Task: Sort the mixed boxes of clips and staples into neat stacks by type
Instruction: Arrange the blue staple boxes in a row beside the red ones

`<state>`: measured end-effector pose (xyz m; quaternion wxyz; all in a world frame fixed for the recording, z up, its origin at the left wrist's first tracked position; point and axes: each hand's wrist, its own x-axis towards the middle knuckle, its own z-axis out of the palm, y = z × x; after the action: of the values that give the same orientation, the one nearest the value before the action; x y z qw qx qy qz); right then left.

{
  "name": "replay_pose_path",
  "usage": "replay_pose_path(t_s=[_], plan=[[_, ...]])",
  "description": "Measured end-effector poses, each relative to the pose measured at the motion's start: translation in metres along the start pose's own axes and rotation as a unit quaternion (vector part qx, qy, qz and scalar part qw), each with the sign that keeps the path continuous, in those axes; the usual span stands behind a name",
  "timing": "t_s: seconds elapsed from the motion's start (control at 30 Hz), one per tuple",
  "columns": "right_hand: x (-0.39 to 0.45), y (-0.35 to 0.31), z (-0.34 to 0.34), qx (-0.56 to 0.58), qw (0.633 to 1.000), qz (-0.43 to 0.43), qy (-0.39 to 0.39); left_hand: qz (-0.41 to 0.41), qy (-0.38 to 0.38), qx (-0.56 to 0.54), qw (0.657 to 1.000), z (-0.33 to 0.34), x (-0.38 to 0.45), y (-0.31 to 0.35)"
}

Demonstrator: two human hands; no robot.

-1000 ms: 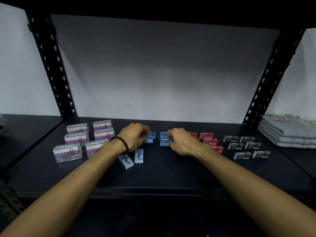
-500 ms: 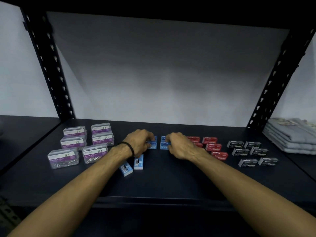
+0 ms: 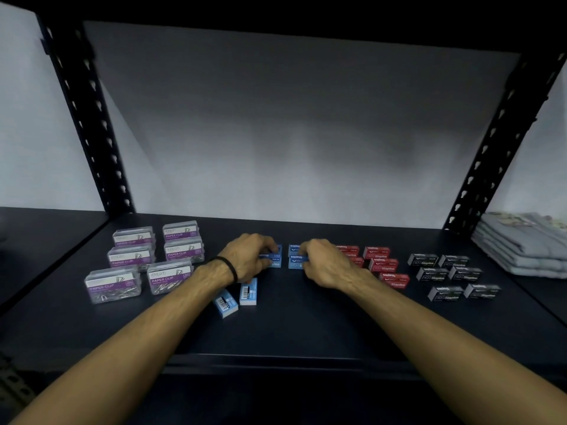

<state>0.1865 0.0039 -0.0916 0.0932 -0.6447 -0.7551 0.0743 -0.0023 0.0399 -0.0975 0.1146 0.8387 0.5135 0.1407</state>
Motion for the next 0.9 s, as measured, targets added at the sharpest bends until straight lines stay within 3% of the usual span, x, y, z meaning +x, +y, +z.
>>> replay_pose_path(t_s=[0.23, 0.47, 0.9], plan=[[-0.013, -0.005, -0.009, -0.047, 0.996, -0.011, 0.070, 0.021, 0.047, -0.007, 0.999, -0.010, -0.015, -0.001], [-0.037, -0.025, -0.015, -0.015, 0.995, -0.026, 0.093, 0.032, 0.085, -0.056, 0.994, -0.021, -0.046, 0.000], [-0.054, -0.068, 0.023, 0.068, 0.991, -0.116, 0.021, 0.013, 0.075, -0.015, 0.997, -0.026, -0.108, -0.020]])
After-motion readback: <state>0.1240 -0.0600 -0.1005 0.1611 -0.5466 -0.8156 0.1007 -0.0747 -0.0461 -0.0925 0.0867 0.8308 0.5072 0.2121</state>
